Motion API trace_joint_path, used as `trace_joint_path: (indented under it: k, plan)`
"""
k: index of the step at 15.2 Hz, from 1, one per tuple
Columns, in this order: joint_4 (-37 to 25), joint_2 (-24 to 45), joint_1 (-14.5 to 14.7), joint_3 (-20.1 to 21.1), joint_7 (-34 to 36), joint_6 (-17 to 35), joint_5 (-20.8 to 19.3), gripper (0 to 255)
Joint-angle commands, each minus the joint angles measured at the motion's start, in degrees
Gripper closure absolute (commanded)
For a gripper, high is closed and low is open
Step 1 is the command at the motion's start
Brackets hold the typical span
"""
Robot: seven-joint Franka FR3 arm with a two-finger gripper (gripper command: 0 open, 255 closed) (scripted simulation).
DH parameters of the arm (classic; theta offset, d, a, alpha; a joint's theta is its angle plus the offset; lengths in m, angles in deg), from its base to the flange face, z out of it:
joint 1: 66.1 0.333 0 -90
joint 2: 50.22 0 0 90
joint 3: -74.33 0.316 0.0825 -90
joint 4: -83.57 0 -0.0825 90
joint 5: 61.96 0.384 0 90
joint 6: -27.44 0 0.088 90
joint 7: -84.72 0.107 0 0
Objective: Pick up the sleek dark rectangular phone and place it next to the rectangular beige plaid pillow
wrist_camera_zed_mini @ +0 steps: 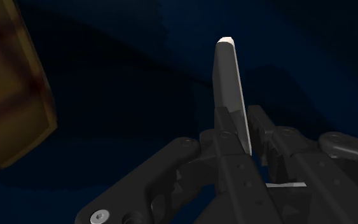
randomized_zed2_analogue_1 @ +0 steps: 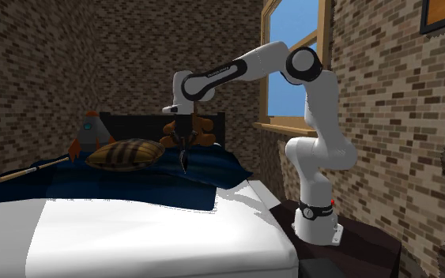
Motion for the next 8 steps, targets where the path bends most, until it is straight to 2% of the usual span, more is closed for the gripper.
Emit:
trace_joint_path:
  k: [1,8]
  plan:
    - [1.08,0.82,-0.07,-0.16,-0.48,1.58,0.74,255]
    - [4.68,3.75,-0.50,-0.46,-2.46,6.78,3.53,255]
